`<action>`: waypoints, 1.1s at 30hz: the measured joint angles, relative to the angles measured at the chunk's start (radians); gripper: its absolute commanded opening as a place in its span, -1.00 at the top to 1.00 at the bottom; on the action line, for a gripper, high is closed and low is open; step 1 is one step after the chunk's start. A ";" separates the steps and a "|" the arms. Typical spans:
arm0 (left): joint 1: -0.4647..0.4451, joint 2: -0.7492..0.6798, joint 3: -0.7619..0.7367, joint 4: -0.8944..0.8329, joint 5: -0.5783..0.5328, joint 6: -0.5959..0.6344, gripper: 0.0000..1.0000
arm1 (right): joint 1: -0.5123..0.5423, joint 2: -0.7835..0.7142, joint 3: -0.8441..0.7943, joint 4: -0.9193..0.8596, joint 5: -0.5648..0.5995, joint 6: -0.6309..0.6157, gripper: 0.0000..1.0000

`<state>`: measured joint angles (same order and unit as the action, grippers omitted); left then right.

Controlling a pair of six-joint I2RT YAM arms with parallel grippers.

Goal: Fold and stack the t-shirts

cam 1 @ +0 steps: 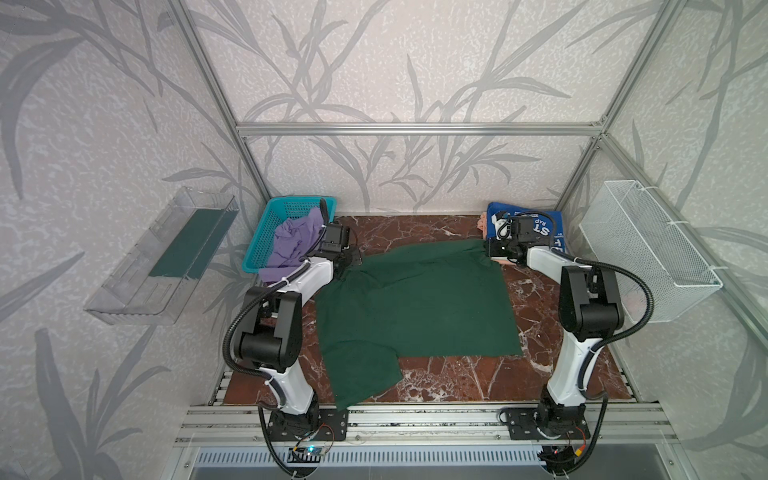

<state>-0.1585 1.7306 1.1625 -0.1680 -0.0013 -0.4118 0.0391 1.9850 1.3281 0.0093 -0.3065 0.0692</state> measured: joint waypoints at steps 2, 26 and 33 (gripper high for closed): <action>-0.004 -0.026 -0.039 0.019 -0.001 -0.008 0.92 | 0.000 -0.013 -0.030 0.025 0.000 -0.002 1.00; -0.096 -0.428 -0.446 0.047 -0.171 -0.174 0.08 | 0.025 -0.434 -0.595 0.422 0.118 0.095 -0.29; -0.096 -0.449 -0.460 0.032 -0.185 -0.175 -0.10 | 0.056 -0.399 -0.397 0.169 0.129 0.151 -0.32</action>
<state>-0.2546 1.2819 0.7021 -0.1360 -0.1860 -0.5869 0.0948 1.5860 0.9314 0.1783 -0.1772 0.2199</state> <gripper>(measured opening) 0.528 0.658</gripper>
